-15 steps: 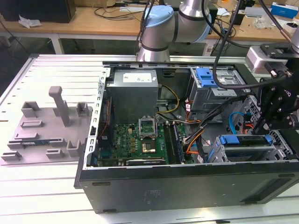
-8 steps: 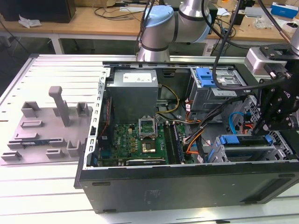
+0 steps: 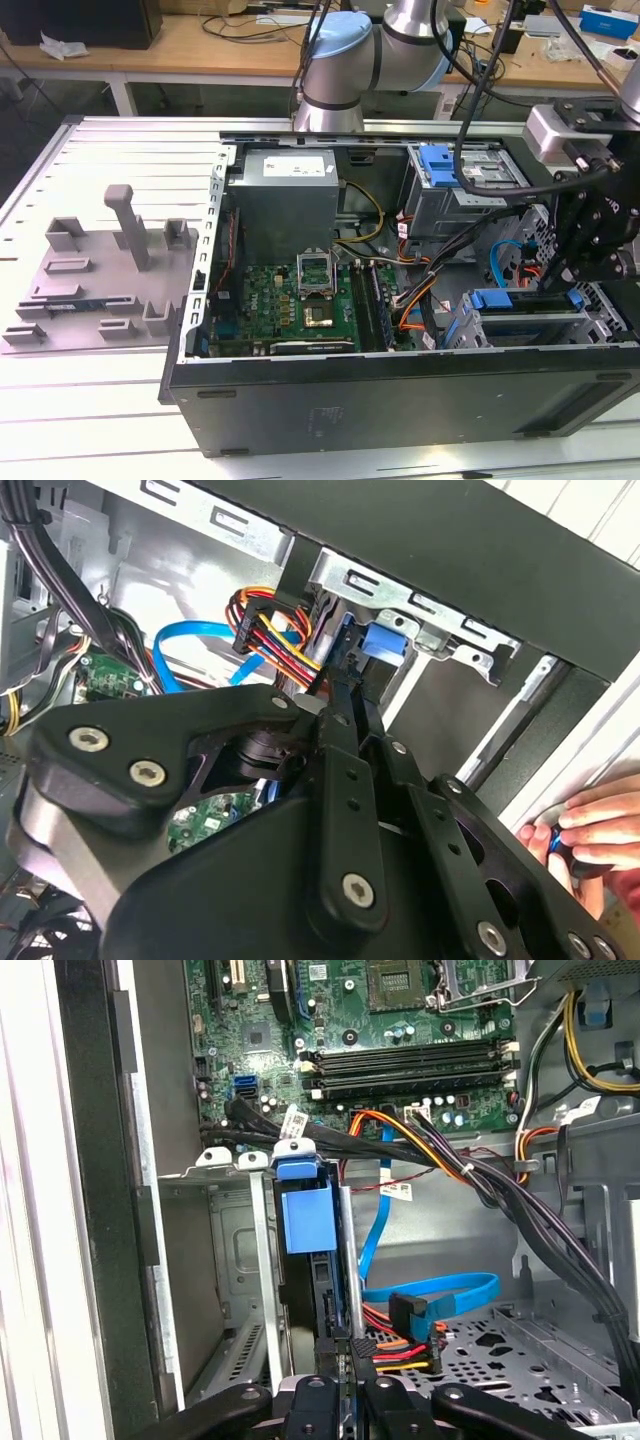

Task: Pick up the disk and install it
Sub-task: 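Insert the first disk wire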

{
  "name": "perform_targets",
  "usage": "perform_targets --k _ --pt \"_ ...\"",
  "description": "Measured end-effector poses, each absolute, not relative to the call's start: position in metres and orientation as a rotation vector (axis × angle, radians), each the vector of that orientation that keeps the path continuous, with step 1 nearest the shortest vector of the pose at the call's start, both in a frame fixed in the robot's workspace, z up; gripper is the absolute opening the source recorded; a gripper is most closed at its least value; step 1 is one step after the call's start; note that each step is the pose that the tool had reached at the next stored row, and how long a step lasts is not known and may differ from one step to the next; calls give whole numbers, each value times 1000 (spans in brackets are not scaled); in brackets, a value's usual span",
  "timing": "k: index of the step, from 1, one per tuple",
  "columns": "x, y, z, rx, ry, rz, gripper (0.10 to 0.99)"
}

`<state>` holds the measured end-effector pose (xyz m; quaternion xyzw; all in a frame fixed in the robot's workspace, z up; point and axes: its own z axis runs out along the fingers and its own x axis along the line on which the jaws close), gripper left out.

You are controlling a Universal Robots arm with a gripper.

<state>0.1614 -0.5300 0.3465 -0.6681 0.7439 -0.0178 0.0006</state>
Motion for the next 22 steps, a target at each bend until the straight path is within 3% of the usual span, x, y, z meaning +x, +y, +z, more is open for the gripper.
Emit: perform_targets --k 22 --pt "161 -532 340 -2098 2336 -56 165"
